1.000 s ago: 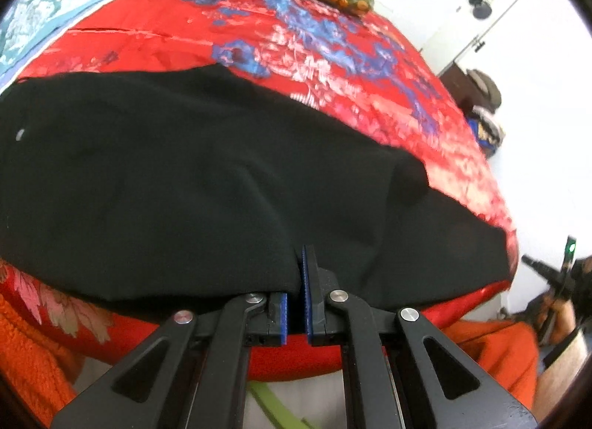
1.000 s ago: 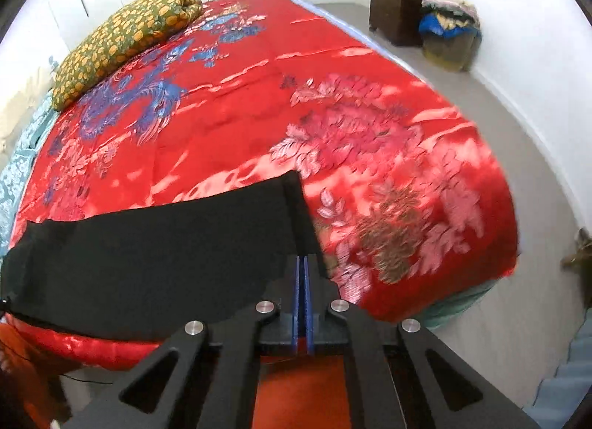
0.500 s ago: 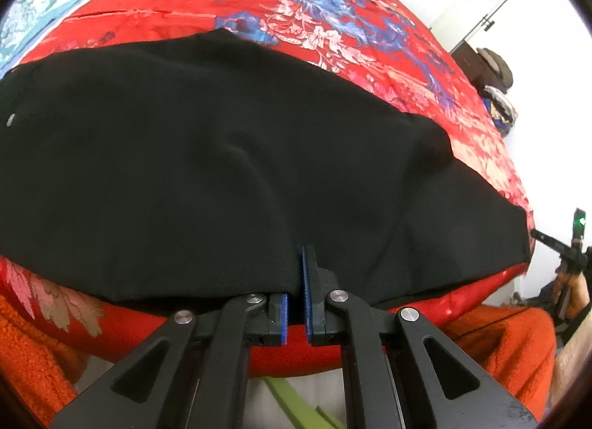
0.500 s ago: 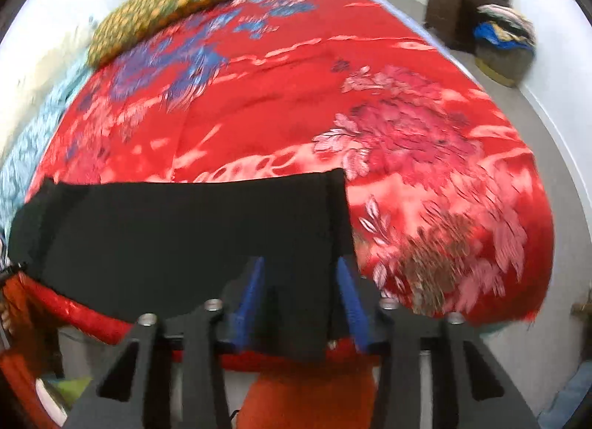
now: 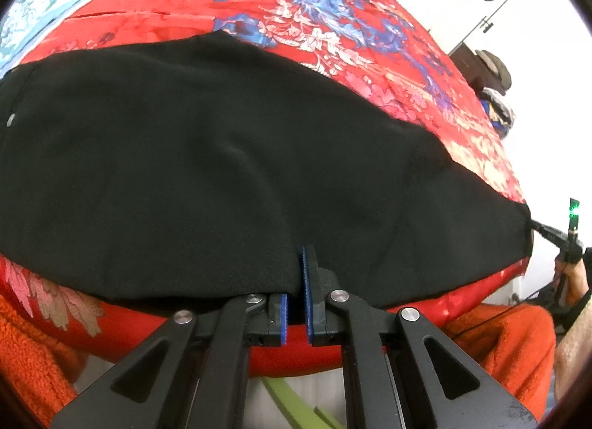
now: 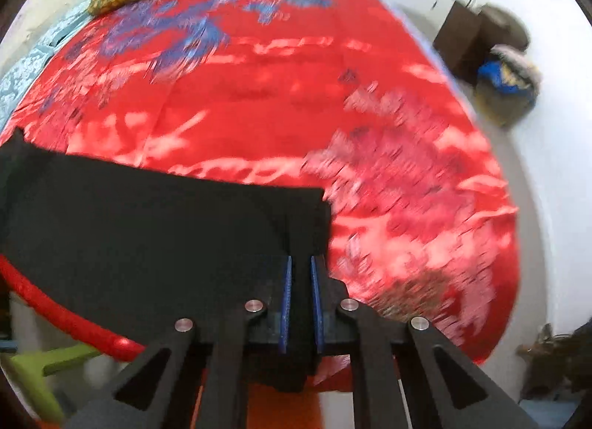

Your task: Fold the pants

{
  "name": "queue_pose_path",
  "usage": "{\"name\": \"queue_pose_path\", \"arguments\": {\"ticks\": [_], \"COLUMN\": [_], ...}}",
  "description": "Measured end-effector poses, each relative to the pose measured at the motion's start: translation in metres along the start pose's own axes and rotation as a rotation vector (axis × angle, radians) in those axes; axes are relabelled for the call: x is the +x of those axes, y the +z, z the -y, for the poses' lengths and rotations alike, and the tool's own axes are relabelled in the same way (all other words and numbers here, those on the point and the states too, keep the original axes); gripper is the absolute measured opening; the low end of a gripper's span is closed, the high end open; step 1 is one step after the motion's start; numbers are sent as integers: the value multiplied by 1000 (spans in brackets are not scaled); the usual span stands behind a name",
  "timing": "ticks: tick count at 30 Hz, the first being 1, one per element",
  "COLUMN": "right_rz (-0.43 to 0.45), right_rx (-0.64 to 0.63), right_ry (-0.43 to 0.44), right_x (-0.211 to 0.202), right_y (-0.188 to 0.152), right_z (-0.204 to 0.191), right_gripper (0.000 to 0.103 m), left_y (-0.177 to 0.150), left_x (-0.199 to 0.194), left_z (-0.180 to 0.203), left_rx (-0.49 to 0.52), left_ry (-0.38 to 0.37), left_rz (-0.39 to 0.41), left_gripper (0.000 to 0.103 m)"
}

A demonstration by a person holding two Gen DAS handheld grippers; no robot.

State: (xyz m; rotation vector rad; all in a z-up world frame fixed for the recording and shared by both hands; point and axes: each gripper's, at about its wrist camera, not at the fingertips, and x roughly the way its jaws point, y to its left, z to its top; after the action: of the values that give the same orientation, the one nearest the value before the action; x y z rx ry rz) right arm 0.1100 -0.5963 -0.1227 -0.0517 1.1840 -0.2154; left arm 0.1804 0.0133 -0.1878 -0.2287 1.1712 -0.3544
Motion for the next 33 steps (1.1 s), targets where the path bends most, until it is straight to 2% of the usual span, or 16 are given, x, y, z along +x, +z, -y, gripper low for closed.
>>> {"name": "queue_pose_path", "arguments": {"ticks": [5,8,9,10,12,16,17,18,21,23,25,26,27,28,30,33], "right_rz": [-50,-40,-36,-27,-17,51,74,87,112,82,0,-40,-76,-87,-74,-78], "right_rx": [63,117,141,172,199,205,194,188,203,214,193,174,153,111,79,74], "right_ry": [-4,1,10,30,14,-25,8,38,176,272,299,285,261,218,210,194], "right_x": [24,29,29,28,24,-5,-15,-23,-39,-33,-13,-3,8,16,16,22], "right_y": [-3,-5,-5,-7,-10,-14,-15,-16,-22,-25,-29,-31,-34,-37,-36,-36], "right_z": [5,11,15,20,24,20,12,4,-28,-55,-84,-94,-103,-114,-124,-131], "right_gripper": [11,14,16,24,36,38,42,53,70,71,71,71,73,84,98,103], "left_y": [-3,-4,-4,-4,-5,-5,-5,-5,-6,-6,-7,-8,-9,-12,-22,-30], "left_x": [10,9,9,8,8,6,6,7,11,10,8,7,6,1,-18,-47], "left_z": [2,2,2,2,2,3,3,3,3,5,3,-1,-6,-12,-22,-25], "left_rx": [12,19,20,19,23,27,26,26,24,33,29,13,-17,-58,-120,-119], "left_ry": [16,22,24,24,24,27,29,31,42,48,47,34,20,19,22,13], "left_rz": [-30,-35,-37,-38,-41,-48,-49,-52,-61,-66,-81,-105,-138,-160,-161,-106], "left_gripper": [6,6,6,6,6,6,6,6,6,6,6,8,16,19,48,53]}}
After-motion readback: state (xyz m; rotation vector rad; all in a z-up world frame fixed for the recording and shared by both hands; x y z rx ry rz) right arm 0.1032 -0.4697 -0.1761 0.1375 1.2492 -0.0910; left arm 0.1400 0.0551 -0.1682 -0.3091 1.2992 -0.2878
